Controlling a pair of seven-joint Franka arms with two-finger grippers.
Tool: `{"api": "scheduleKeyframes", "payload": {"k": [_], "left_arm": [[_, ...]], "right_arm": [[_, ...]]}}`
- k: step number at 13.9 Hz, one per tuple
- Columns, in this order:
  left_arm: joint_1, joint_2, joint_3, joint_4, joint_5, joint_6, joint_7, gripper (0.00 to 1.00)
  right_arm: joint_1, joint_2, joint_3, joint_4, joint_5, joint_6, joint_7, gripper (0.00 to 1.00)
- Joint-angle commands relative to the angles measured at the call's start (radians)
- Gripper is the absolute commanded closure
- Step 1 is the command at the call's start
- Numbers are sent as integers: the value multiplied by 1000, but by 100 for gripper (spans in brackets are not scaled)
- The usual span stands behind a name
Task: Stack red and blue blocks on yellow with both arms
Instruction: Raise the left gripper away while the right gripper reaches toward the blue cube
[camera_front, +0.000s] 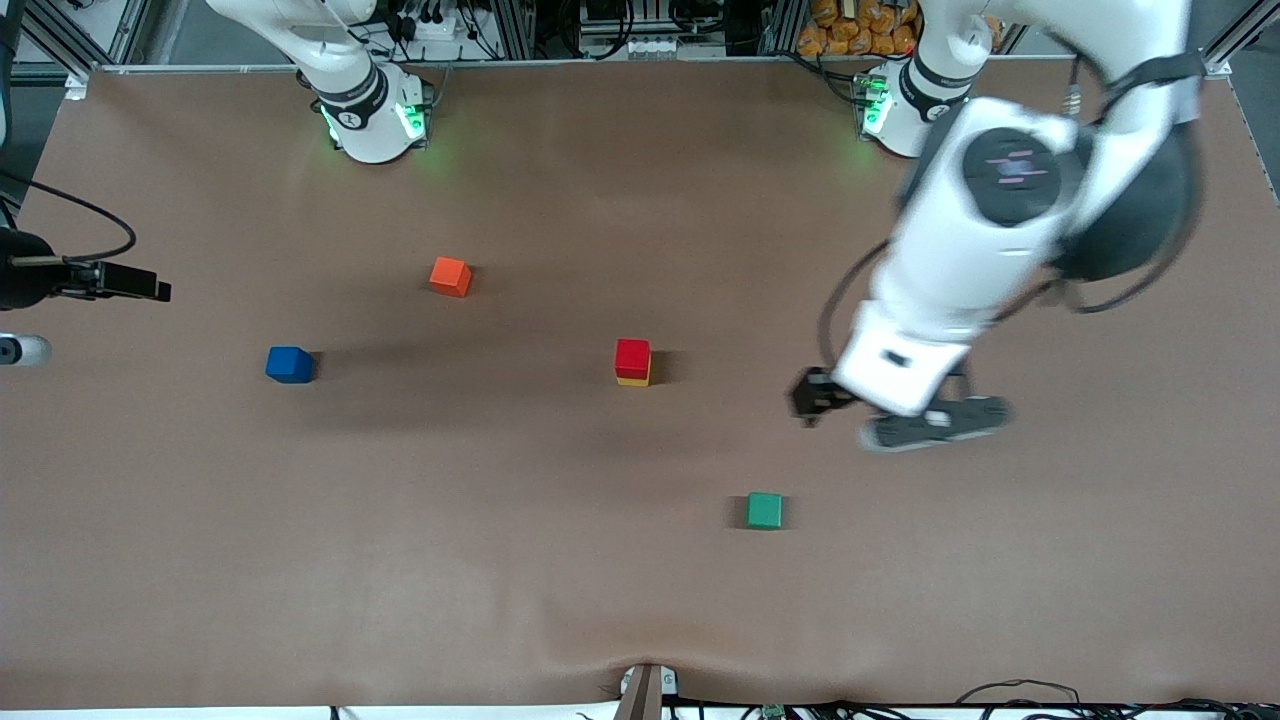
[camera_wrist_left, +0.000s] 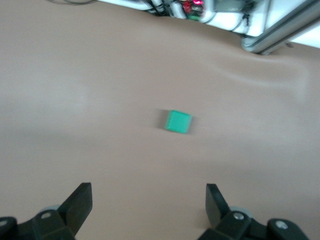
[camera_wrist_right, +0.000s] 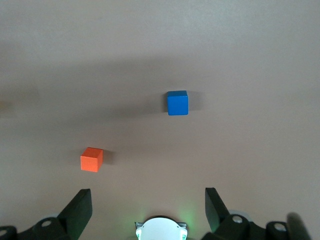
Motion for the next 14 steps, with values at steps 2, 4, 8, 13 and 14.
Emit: {"api": "scheduleKeyframes", "payload": {"k": [2,4,8,13,14], "left_arm": [[107,-140,-12,-43,3,-195,62,0],[157,-182,-12,-43,-3,-255,180,0],[251,-284,-19,-135,-12,-346,445,0],[298,-462,-17,-380,-114,-239,529,0],[299,-470,-19,-387,-119,-237,530,0]], "right_arm": [[-6,-11,12,-10,10,-15,42,0],[11,-34,15,-59,8,-3,97,0],[22,-73,15,-149,8,30,112,0],[13,-71,15,-148,10,28,114,0],[10,-71,13,-148,10,27,114,0]]}}
